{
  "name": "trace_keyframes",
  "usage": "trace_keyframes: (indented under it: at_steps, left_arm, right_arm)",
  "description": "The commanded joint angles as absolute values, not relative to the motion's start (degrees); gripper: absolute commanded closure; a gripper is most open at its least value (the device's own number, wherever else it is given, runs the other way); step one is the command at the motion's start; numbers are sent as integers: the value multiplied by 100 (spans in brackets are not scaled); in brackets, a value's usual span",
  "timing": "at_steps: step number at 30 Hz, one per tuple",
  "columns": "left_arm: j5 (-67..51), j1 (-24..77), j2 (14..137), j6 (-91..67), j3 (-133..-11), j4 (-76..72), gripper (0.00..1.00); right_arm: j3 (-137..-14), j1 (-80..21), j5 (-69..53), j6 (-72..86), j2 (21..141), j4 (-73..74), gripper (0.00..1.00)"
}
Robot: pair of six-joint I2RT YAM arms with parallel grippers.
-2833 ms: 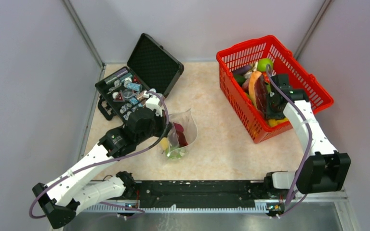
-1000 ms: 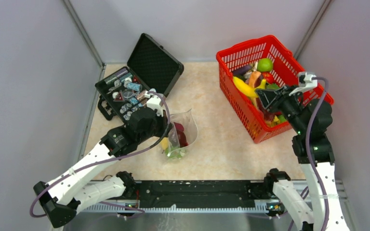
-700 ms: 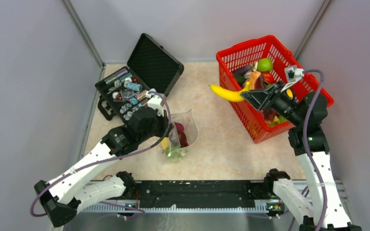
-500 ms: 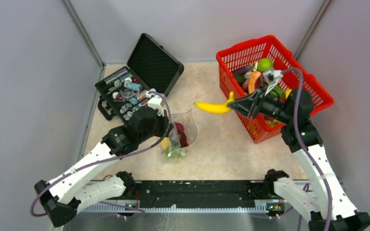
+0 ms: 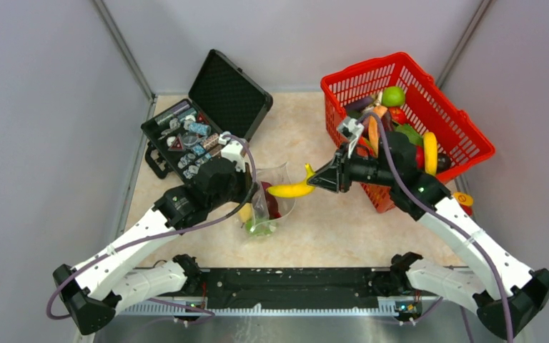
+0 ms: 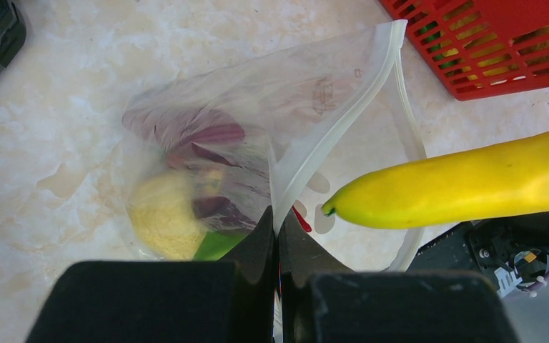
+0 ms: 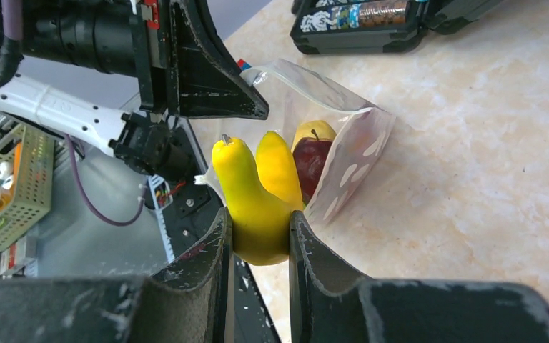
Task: Place the food in the zip-top bag and seal the zipper
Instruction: Place the fake fruit in the zipper food storage bag.
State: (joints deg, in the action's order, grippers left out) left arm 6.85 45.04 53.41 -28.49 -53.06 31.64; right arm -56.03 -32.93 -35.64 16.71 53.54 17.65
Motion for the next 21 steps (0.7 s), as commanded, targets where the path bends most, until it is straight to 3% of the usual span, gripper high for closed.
trace_keyframes:
  at_steps: [1, 8, 11, 21]
  left_arm:
    - [630, 4499, 5346, -2918, -5525, 2946, 100]
    - [522, 4504, 5387, -2883, -5661, 2985, 100]
    - [490, 4501, 5350, -2898, -5686, 2991, 100]
    - [492, 4499, 5282, -2920, -5729, 2996, 100]
  right_arm:
    - [-5953, -3788, -2681, 1273, 5497, 1677, 100]
    - [-6108, -5113, -402, 696, 5968, 1696, 100]
    - [-6178, -5534, -30, 350, 6313, 1638, 100]
    - [-4902, -6414, 1080, -1489, 6458, -880, 100]
